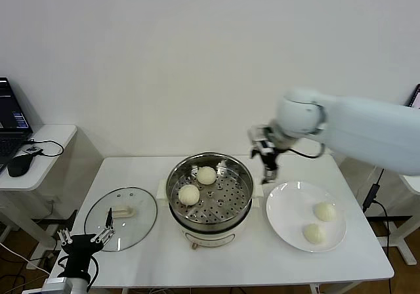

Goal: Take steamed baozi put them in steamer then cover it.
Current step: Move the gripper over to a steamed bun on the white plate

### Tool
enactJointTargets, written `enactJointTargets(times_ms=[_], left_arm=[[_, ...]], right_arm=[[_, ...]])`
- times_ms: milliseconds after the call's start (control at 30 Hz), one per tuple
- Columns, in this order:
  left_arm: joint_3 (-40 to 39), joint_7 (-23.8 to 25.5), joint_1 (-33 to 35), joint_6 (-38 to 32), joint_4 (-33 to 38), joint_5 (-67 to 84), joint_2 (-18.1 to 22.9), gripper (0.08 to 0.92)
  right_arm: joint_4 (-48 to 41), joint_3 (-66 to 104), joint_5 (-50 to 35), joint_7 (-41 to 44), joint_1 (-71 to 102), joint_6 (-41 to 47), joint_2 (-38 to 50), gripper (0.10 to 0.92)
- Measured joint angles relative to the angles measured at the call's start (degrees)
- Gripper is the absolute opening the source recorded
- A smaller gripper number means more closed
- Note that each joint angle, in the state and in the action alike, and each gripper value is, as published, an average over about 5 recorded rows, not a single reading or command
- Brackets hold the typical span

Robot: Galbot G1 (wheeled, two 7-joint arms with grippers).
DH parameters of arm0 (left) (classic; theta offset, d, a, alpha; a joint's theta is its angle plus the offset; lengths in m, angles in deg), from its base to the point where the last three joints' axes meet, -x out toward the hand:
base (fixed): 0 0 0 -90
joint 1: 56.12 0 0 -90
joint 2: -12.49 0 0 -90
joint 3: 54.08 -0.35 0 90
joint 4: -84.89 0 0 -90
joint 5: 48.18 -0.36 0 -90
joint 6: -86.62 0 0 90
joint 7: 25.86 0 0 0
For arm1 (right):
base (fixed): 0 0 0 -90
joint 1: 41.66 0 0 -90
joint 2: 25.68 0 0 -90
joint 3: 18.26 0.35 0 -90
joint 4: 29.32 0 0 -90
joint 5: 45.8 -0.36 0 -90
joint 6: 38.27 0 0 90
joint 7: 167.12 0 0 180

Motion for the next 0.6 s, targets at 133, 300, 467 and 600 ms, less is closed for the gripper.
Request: enactJointTargets(times_ms=[133,300,467,600], left_arm=[[0.0,0.0,0.4,0.0,0.1,-0.4,0.0,0.823],[-0.2,0.0,0.7,0.1,0.1,-1.0,0.3,0.823],[-0.5,0.0,0.9,0.1,-0.2,-1.7,0.7,0.823],[-0.7,0.0,1.0,0.1,-0.2,-2.0,0.9,0.823]], right_arm=[[1.1,3.6,5.1,1.3,5.8,-2.5,6.7,0.823],[1.6,11.3,11.3,2.3,16.8,-5.6,13.6,0.823],[1.5,20.6,16.4,2.6,29.4,-8.2,18.0,0.823],[1.0,27.5,19.5,2.2,38.8,-9.5,19.7,0.823]])
